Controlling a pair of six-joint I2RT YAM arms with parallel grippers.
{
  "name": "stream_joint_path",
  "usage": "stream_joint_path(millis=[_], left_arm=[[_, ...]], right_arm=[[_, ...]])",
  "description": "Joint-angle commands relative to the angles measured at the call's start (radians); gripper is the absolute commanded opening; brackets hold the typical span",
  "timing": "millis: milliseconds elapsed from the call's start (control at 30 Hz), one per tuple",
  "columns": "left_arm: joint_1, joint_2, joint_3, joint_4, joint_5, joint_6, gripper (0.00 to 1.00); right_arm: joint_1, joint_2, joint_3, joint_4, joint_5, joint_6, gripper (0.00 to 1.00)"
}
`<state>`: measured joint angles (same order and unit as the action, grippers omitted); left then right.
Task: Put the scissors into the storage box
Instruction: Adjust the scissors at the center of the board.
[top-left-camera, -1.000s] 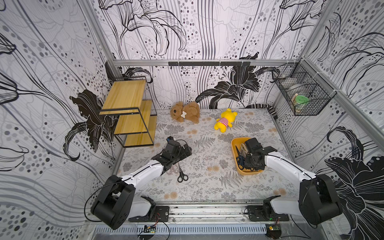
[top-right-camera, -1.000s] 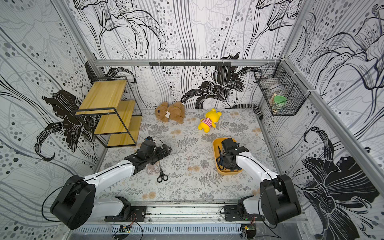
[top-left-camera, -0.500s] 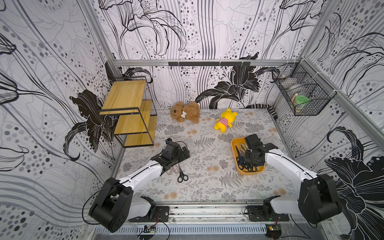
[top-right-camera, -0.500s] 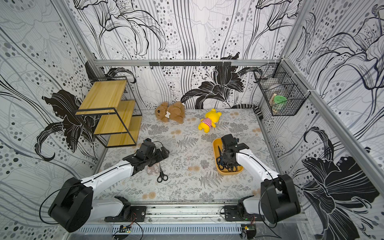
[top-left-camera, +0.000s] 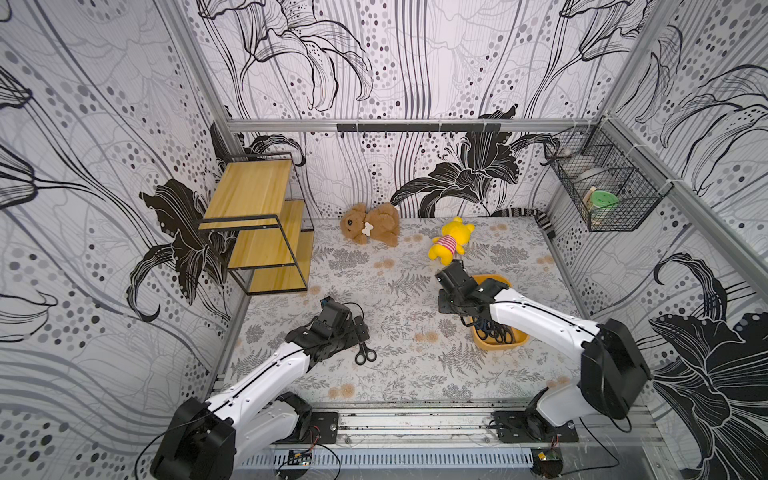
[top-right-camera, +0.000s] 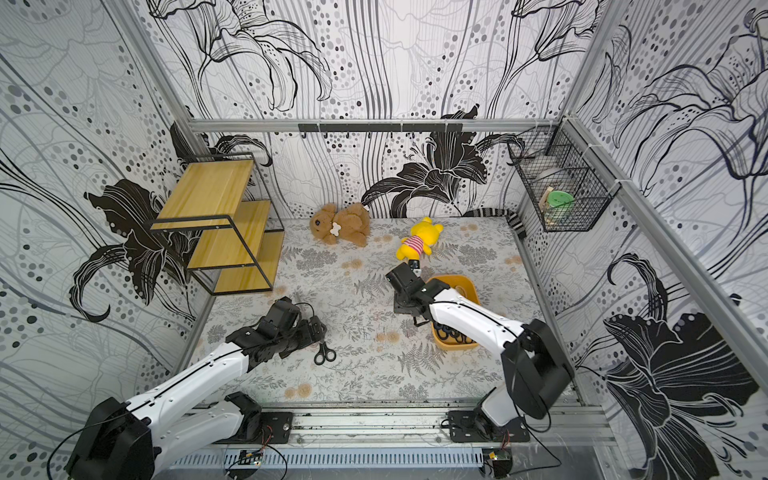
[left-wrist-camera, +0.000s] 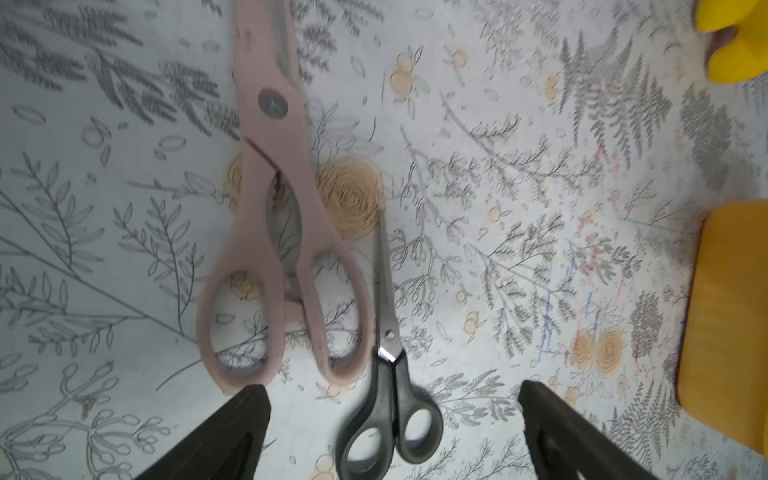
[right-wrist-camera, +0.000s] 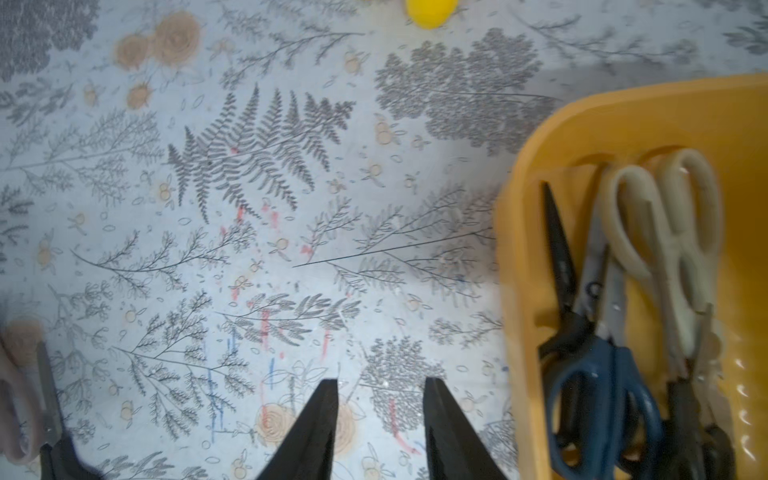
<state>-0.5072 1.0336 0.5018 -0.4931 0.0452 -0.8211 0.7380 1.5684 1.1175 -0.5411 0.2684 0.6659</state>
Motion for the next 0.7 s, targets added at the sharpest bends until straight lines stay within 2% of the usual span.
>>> stream_joint_path(millis=[0,133,467,667], left_arm=[[-0.031,0.001,-0.031,-0.018,0.013,-0.038,0.99],[-0.052,0.022,-0.059,0.044,0.038,-0.061,0.99],[-0.119,0.138,-0.066,0.221,0.13,-0.14,0.99],[-0.186,0.247,-0.001,0.29,0.148,-0.155,0.99]], right_arm=[[0.027,0.066,0.047,0.017,-0.014,0.018,0.39],[0.027,0.067,0.029,0.079,-0.068,0.028,0.39],[0.027,0.031,0.0,0.062,-0.021,0.045,0.39],[0.027,0.025,0.004,0.037,-0.005,0.037,0.39]])
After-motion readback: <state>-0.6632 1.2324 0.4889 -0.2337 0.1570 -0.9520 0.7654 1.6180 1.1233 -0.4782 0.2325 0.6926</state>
